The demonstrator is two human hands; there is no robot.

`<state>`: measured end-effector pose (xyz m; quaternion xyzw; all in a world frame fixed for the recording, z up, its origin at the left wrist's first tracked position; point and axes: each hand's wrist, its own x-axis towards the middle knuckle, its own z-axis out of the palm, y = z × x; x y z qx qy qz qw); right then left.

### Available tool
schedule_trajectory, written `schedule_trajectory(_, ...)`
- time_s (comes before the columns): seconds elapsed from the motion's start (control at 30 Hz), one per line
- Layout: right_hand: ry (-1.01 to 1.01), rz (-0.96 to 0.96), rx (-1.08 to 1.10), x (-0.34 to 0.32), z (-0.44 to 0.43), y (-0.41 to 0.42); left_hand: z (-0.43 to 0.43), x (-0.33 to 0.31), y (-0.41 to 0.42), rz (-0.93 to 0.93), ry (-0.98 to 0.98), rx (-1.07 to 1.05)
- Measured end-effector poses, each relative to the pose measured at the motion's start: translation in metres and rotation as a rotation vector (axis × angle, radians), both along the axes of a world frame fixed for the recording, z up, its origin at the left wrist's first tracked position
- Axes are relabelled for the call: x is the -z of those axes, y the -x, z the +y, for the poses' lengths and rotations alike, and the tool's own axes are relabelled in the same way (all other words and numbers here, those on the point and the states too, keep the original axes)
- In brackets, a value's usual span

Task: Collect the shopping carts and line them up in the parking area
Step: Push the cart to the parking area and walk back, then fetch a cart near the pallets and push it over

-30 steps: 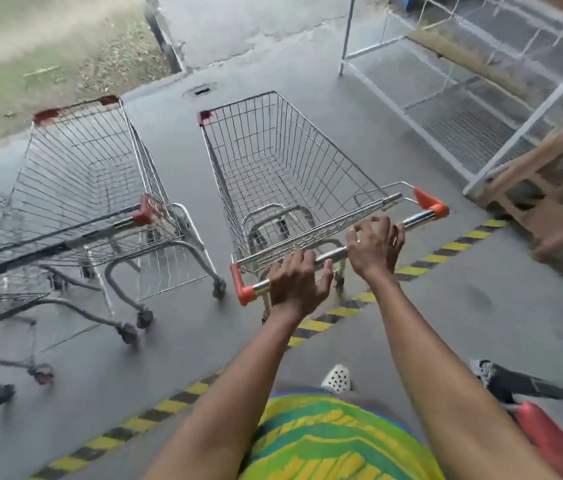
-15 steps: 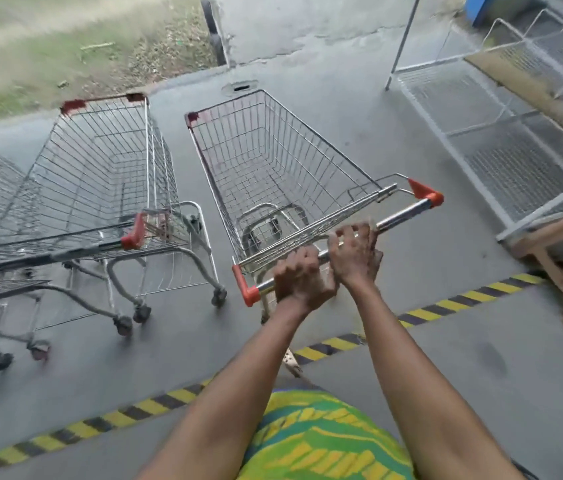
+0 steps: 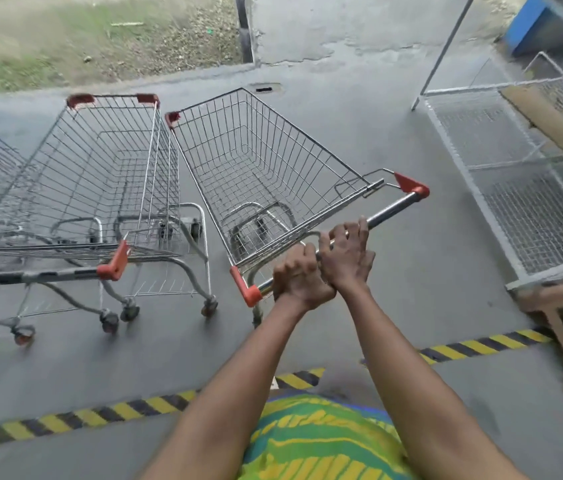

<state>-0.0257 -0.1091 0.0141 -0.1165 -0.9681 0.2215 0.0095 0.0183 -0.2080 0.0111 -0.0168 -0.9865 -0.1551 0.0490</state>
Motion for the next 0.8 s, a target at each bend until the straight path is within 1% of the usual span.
schedule_trajectory(0.1, -0.009, 0.033, -0.063, 0.005, 0.004, 0.023, 0.001, 0.0, 0.02, 0.012, -0.027, -0.042)
schedule_trajectory(0.2, -0.031, 0.028, -0.195, 0.003, 0.01, 0.046, 0.001, 0.0, 0.04, 0.037, -0.003, -0.099)
schedule_trajectory(0.33, -0.184, 0.034, -0.433, -0.005, 0.026, 0.085, -0.006, -0.005, 0.062, -0.023, 0.085, -0.17)
schedule_trajectory(0.4, -0.2, 0.054, -0.491, -0.006, 0.031, 0.099, -0.012, -0.006, 0.066, -0.027, 0.092, -0.187)
schedule_trajectory(0.47, -0.151, 0.09, -0.508, -0.001, 0.033, 0.1, -0.014, -0.009, 0.068, -0.029, 0.121, -0.186)
schedule_trajectory(0.53, -0.113, 0.106, -0.539, 0.006, 0.035, 0.093, -0.011, -0.01, 0.067, -0.069, 0.222, -0.195)
schedule_trajectory(0.57, -0.092, 0.119, -0.558, 0.01, 0.037, 0.088, -0.008, -0.009, 0.065, -0.094, 0.249, -0.221)
schedule_trajectory(0.6, -0.059, 0.151, -0.59, 0.014, 0.04, 0.083, -0.004, -0.007, 0.059, -0.107, 0.236, -0.26)
schedule_trajectory(0.67, 0.031, 0.311, -0.745, 0.026, 0.048, 0.071, 0.008, 0.002, 0.041, -0.09, 0.14, -0.342)
schedule_trajectory(0.73, 0.124, 0.461, -0.993, 0.041, 0.051, 0.056, 0.023, 0.013, 0.011, -0.042, 0.098, -0.42)
schedule_trajectory(0.77, 0.162, 0.476, -1.102, 0.047, 0.049, 0.048, 0.03, 0.018, -0.006, -0.026, 0.098, -0.457)
schedule_trajectory(0.8, 0.196, 0.448, -1.188, 0.051, 0.044, 0.041, 0.036, 0.024, -0.024, -0.03, 0.093, -0.501)
